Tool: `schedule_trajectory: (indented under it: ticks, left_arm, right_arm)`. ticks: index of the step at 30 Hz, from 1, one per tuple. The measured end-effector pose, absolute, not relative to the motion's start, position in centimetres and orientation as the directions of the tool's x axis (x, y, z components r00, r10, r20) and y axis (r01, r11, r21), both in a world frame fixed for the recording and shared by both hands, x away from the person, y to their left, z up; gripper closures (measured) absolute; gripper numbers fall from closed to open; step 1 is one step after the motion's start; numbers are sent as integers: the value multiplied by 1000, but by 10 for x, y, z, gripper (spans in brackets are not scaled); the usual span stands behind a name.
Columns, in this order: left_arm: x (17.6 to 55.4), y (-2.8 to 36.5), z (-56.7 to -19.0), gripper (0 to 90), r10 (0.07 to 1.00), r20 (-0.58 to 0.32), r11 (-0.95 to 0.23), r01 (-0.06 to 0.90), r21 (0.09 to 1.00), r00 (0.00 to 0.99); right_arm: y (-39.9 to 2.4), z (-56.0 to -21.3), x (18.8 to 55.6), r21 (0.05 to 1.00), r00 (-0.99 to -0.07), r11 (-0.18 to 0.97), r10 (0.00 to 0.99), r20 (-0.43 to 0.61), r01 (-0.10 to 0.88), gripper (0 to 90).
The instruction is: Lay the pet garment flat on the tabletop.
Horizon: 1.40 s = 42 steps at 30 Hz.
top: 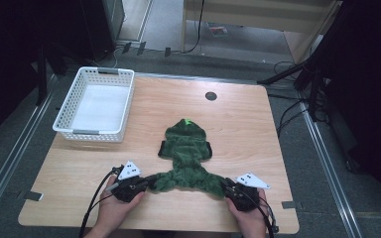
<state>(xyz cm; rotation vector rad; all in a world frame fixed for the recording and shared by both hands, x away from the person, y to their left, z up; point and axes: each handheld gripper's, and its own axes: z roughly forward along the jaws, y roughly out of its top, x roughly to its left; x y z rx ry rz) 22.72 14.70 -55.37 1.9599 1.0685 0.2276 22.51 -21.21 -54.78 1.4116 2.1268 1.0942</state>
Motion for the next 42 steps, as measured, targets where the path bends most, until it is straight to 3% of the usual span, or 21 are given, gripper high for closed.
schedule_trajectory:
  ticks: [3, 7, 10, 13, 19, 21, 24, 28, 42]
  left_arm:
    - [226, 148, -554, 849, 745, -238, -248, 590, 768, 623]
    - [227, 153, -553, 716, 749, -265, -209, 596, 775, 607]
    - [225, 160, -551, 622, 760, -259, -182, 578, 796, 596]
    - [223, 168, -549, 435, 782, -247, -150, 557, 817, 573]
    - [220, 184, -541, 175, 821, -217, -112, 520, 847, 529]
    - [218, 190, -539, 131, 825, -213, -104, 511, 853, 523]
    - [216, 200, -535, 92, 828, -222, -82, 503, 860, 515]
    - [214, 214, -533, 0, 816, -201, -106, 482, 870, 541]
    - [210, 279, -533, 0, 880, -225, -14, 498, 867, 418]
  right_arm:
    - [-213, -548, 226, 767, -436, 187, 890, 133, 614, 749]
    - [-217, -545, 227, 782, -444, 153, 880, 171, 604, 640]
    - [-222, -541, 227, 796, -433, 131, 884, 177, 591, 531]
    - [-225, -539, 228, 807, -429, 129, 888, 164, 576, 354]
    - [-232, -529, 229, 833, -406, 91, 898, 168, 546, 141]
    - [-236, -525, 229, 840, -408, 82, 897, 173, 536, 117]
    - [-244, -520, 229, 847, -400, 68, 899, 178, 527, 0]
    - [-256, -516, 232, 845, -365, 41, 912, 186, 534, 0]
    - [-303, -523, 238, 836, -278, 11, 945, 170, 548, 0]
